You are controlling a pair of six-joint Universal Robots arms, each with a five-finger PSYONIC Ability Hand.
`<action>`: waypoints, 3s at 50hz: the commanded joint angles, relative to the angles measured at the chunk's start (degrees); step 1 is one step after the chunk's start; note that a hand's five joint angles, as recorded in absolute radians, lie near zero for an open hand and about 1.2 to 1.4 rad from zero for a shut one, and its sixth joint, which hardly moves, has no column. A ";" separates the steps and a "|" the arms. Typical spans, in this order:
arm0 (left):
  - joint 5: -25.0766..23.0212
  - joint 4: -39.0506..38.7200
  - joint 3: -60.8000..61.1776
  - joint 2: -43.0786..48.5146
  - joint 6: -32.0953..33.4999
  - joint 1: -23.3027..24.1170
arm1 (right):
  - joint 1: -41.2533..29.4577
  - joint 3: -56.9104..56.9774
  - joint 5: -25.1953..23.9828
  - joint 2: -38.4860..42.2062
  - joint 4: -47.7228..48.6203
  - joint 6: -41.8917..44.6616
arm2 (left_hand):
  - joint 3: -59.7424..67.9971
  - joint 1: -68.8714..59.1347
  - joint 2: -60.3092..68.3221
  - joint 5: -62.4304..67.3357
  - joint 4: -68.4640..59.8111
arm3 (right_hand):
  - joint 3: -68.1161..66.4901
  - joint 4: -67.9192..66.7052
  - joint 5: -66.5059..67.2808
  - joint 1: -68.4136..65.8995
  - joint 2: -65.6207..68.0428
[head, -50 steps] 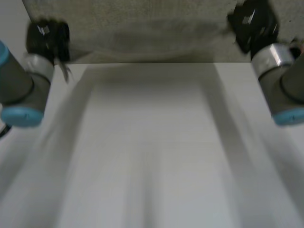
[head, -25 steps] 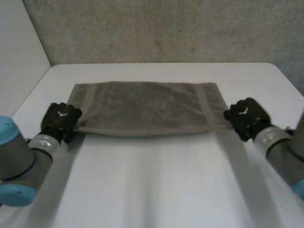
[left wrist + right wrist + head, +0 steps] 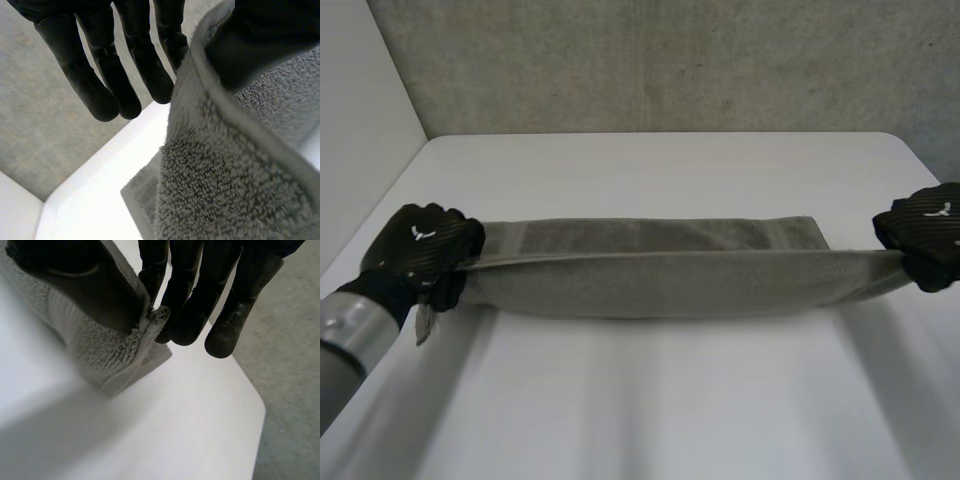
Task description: Fold the towel.
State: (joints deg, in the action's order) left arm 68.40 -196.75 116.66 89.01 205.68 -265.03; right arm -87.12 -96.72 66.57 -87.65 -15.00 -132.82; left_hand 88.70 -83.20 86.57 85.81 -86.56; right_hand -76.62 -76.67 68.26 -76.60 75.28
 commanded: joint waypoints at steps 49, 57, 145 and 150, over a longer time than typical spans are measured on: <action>9.12 6.29 -40.30 32.81 -5.20 7.87 | -18.71 15.01 24.67 23.42 17.72 -10.26 | -78.65 73.15 -76.53 -85.76 76.51 | 66.62 66.67 -68.26 66.60 -65.28; 9.29 4.71 -34.31 32.19 -4.94 4.01 | -18.09 2.26 20.54 19.01 23.51 -14.66 | -78.65 73.15 -76.53 -85.76 76.51 | 66.62 66.67 -68.26 66.60 -65.28; 11.66 -8.83 -16.64 24.54 -14.60 5.84 | -39.71 28.43 9.63 36.94 21.60 -23.63 | -78.65 73.15 -76.53 -85.76 76.51 | 53.92 53.97 -55.56 53.90 -52.58; 11.66 -8.83 -16.64 24.63 -14.60 5.76 | -34.61 24.47 10.07 36.06 19.40 -23.72 | -78.65 73.15 -76.53 -85.76 76.51 | 66.62 66.67 -68.26 66.60 -65.28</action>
State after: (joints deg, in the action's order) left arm 80.09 -205.58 100.03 113.58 191.06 -259.22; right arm -127.02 -68.60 76.23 -50.59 6.51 -156.47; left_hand 14.00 -14.63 14.84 12.32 -14.93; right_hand -16.59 -16.11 4.02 -17.09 16.71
